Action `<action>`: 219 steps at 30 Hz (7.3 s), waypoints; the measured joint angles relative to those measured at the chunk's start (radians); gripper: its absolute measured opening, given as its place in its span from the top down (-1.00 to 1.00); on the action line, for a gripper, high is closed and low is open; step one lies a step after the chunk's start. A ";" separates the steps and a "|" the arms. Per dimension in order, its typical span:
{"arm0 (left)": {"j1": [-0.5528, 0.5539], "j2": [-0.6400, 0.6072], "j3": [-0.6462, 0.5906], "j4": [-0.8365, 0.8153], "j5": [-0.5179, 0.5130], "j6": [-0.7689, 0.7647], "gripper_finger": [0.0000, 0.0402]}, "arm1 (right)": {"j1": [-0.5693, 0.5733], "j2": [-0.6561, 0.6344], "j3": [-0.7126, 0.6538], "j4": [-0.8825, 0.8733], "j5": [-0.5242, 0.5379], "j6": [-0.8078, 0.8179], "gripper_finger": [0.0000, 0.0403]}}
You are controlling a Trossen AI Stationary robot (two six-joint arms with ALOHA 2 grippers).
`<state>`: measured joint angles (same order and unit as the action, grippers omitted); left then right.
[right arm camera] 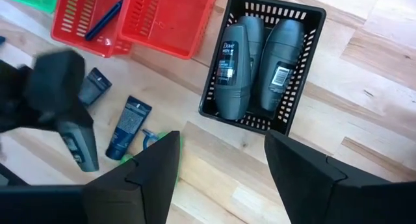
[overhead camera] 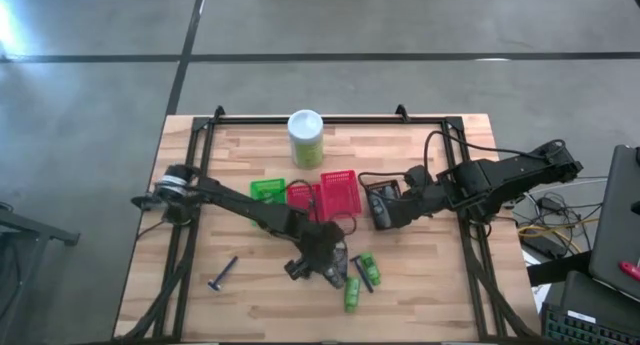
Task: Pick & Place Travel size toiletries
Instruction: Put the black deodorant into the black bin, then put the blue razor into the left orange bin
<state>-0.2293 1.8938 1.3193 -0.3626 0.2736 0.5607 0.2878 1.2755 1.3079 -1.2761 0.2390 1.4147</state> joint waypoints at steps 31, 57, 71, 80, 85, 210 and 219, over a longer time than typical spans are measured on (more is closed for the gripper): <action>0.171 -0.459 -0.291 0.551 -0.510 -0.451 -0.05 | -0.066 0.001 -0.003 0.565 0.158 -0.005 0.20; 0.171 -0.456 -0.254 0.596 -0.475 -0.380 -0.05 | -0.125 0.027 -0.005 0.686 0.106 -0.118 -0.14; 0.171 -0.456 -0.250 0.591 -0.465 -0.369 -0.05 | -0.146 0.068 -0.005 0.740 0.052 -0.159 0.05; 0.160 -0.456 -0.260 0.572 -0.456 -0.360 -0.27 | -0.148 0.062 -0.005 0.728 0.048 -0.186 0.32; 0.156 -0.458 -0.260 0.394 -0.458 -0.377 -0.34 | -0.148 0.056 -0.005 0.608 0.036 -0.205 0.31; -0.425 -0.696 -0.656 -0.460 -0.095 -1.983 -0.37 | -0.105 0.287 0.044 0.107 -0.290 -0.213 -0.20; -0.521 -0.668 -0.672 -0.353 -0.085 -2.089 -0.37 | -0.106 0.287 0.044 0.106 -0.288 -0.232 -0.30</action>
<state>-0.7506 1.2255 0.6472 -0.7154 0.1883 -1.5287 0.1822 1.5623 1.3521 -1.1698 -0.0487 1.1822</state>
